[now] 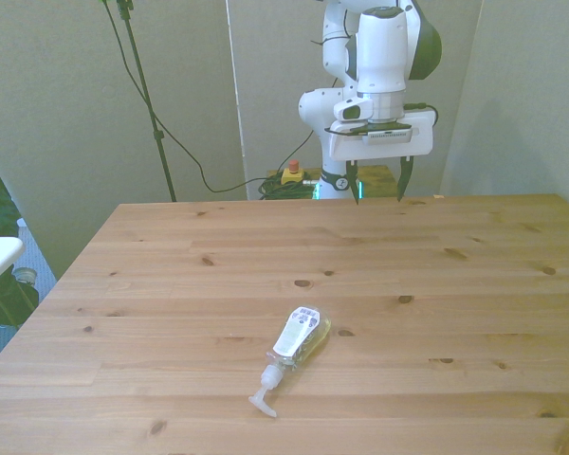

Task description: Stand the sanitizer

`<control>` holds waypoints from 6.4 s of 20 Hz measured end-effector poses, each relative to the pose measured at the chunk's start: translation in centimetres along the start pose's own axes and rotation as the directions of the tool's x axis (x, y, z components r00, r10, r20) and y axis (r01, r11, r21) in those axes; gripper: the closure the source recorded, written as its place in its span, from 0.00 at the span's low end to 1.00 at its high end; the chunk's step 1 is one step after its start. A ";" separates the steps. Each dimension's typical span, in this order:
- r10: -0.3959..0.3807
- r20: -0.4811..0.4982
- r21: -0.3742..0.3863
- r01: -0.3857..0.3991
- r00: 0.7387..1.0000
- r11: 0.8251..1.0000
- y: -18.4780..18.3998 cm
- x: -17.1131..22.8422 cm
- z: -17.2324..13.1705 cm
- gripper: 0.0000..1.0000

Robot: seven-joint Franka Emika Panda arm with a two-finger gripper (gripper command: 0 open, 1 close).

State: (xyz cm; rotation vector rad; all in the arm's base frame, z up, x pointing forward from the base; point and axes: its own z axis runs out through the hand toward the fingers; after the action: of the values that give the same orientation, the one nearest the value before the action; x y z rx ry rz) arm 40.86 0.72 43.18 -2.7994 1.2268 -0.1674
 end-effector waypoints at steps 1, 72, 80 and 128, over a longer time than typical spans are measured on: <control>-0.001 -0.001 -0.002 0.001 1.000 1.000 0.0 0.0 0.0 0.00; 0.441 -0.221 0.113 -0.426 0.870 0.897 -9.5 36.2 11.7 1.00; 0.455 -0.305 0.226 -0.400 0.837 0.888 -9.7 37.4 6.9 1.00; 0.550 -0.697 0.544 -0.160 0.461 0.824 -14.0 26.8 7.9 0.00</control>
State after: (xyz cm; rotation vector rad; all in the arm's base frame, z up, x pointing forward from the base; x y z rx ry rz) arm 70.17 -9.31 38.77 -1.9504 1.6362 -1.6859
